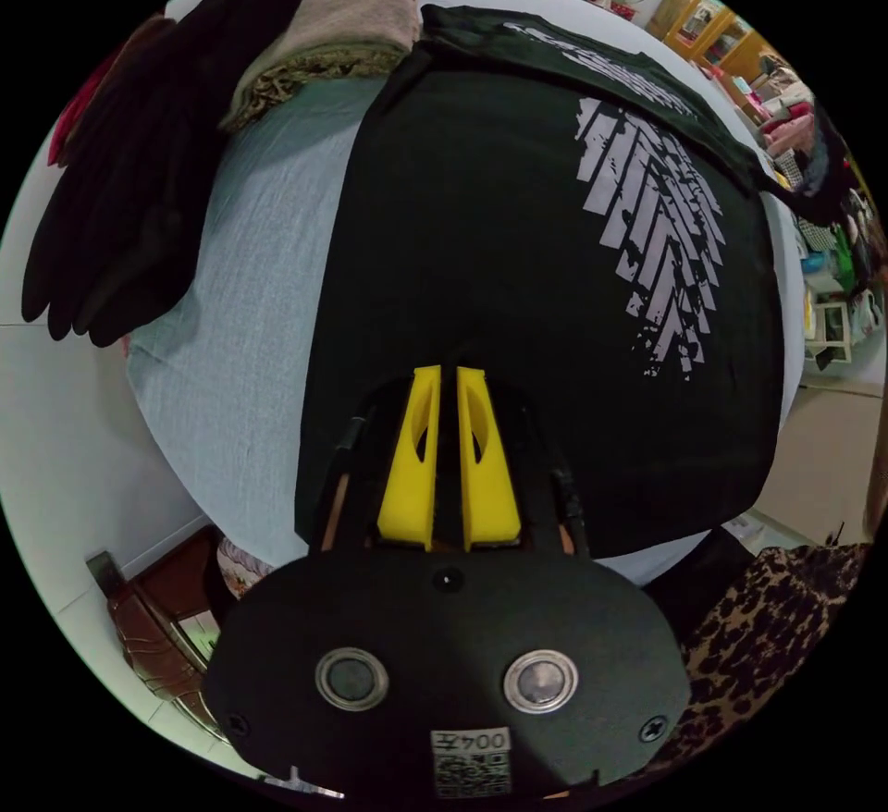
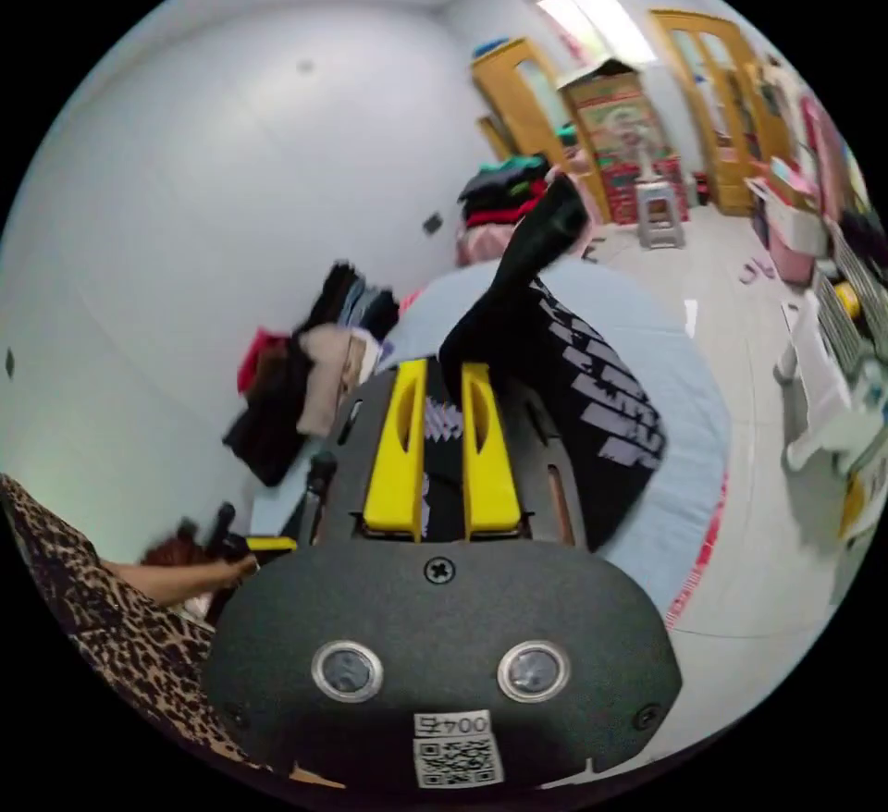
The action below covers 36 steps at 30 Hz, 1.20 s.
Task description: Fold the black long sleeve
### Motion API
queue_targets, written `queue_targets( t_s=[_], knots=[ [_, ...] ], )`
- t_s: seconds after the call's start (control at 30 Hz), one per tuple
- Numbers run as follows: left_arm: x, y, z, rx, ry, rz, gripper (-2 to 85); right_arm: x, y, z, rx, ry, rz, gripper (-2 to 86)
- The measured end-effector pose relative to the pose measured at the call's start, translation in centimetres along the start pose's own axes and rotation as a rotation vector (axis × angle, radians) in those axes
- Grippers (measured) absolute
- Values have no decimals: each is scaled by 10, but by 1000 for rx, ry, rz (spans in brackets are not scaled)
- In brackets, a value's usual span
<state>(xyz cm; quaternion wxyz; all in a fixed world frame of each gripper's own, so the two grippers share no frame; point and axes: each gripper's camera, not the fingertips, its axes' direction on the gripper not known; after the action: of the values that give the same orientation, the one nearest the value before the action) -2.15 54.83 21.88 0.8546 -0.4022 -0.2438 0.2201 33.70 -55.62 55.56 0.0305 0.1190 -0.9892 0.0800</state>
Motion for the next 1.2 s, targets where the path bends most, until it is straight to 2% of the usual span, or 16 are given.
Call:
queue_targets(
  t_s=[0.07,0.17,0.4,0.47,0.53,0.6,0.77,0.97,1.2],
  knots=[
    [-5,-1,0,12,6,37,29,-75,3,97,-257,68,-106,201],
    [-14,0,-1,41,24,72,31,-149,41,167,-429,81,-145,214],
    [-44,2,0,105,139,64,45,-239,179,212,-790,217,-97,226],
    [-54,-6,-3,58,246,84,58,-252,213,211,-867,301,-59,218],
    [-58,-14,-17,102,328,88,61,-258,232,213,-916,359,-38,201],
    [-55,-30,-34,176,371,108,65,-270,238,212,-875,411,-69,173],
    [-15,-126,-61,273,491,227,74,-311,233,234,-923,514,-119,151],
    [47,-228,-52,231,364,327,99,-342,221,246,-954,509,-122,148],
    [94,-273,-31,148,266,364,113,-365,205,254,-990,523,-79,148]
  ],
)
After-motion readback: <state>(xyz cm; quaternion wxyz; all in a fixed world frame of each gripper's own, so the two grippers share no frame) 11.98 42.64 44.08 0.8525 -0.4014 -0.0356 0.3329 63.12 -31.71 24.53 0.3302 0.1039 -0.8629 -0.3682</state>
